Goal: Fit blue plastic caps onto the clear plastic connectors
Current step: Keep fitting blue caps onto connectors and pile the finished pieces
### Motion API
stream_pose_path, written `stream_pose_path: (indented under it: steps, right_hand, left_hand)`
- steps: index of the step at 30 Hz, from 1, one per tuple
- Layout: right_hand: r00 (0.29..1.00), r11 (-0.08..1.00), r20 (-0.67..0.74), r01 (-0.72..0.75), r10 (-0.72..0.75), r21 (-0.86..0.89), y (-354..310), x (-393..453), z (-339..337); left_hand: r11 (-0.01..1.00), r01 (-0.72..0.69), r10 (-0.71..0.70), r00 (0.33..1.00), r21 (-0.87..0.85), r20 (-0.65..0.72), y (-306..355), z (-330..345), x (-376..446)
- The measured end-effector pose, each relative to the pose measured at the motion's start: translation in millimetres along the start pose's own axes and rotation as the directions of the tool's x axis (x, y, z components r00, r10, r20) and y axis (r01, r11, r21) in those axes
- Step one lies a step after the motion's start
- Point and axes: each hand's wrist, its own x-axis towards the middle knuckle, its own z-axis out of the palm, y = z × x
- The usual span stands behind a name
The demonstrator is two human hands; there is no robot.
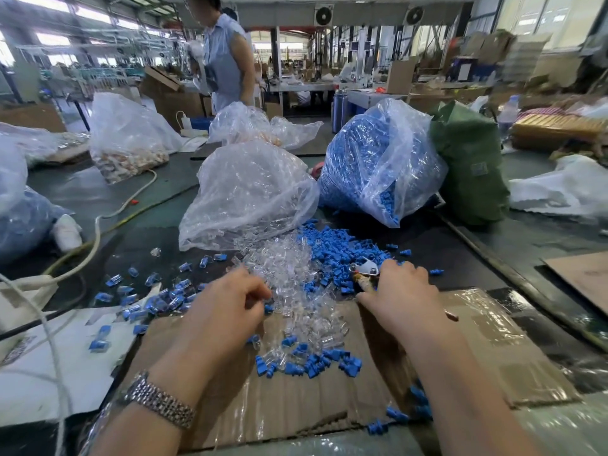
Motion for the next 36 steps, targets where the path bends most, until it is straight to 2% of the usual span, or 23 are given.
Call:
stream_pose_path:
  steps: [2,4,7,11,13,15,17,19,24,36]
  right_hand:
    - [0.997,0.998,-0.058,0.055,-0.054,0.008,-2,0,-1]
    - [0.977,0.985,-0.132,0.17,-0.168,0.006,-4,0,-2]
    - [0.955,0.961,-0.113,0.267,-0.273,-0.066,-11,-1,-1]
    - [0.952,0.945,-0.091,0.273,-0.292,-0.179,-18,0,6]
    - [0.946,0.939,-0.105,0.284,-0.308,-0.194,-20,0,9]
    - [0.937,0.935,-0.132,0.293,-0.322,-0.2,-20,1,10]
    - [0.938,0.949,-0.165,0.283,-0.304,-0.138,-20,1,8]
    - [0.946,0.96,-0.17,0.278,-0.277,-0.016,-19,2,5]
    - [0.96,0.947,-0.11,0.273,-0.257,0.17,-20,2,4]
    - [0.97,0.923,-0.082,0.244,-0.23,0.299,-22,0,3]
  left_hand:
    - [0.997,0.016,-0.02,0.998,0.069,0.056,-4,1,0]
    - [0.995,0.017,-0.024,0.997,0.099,0.069,-4,4,1]
    - [0.994,-0.006,-0.001,0.998,0.108,0.069,-3,8,2]
    - [0.999,0.006,-0.009,0.998,0.047,0.059,-1,9,2]
    - [0.998,-0.026,0.028,0.999,-0.052,0.033,2,8,1]
    - [0.983,-0.085,0.097,0.993,-0.162,0.066,6,7,-1]
    - [0.978,-0.124,0.148,0.978,-0.165,0.145,9,9,-2]
    - [0.985,-0.149,0.162,0.97,-0.082,0.181,11,12,-3]
    - [0.983,-0.185,0.183,0.977,0.013,0.107,13,20,1]
    - [0.991,-0.125,0.128,0.986,-0.039,0.109,11,20,2]
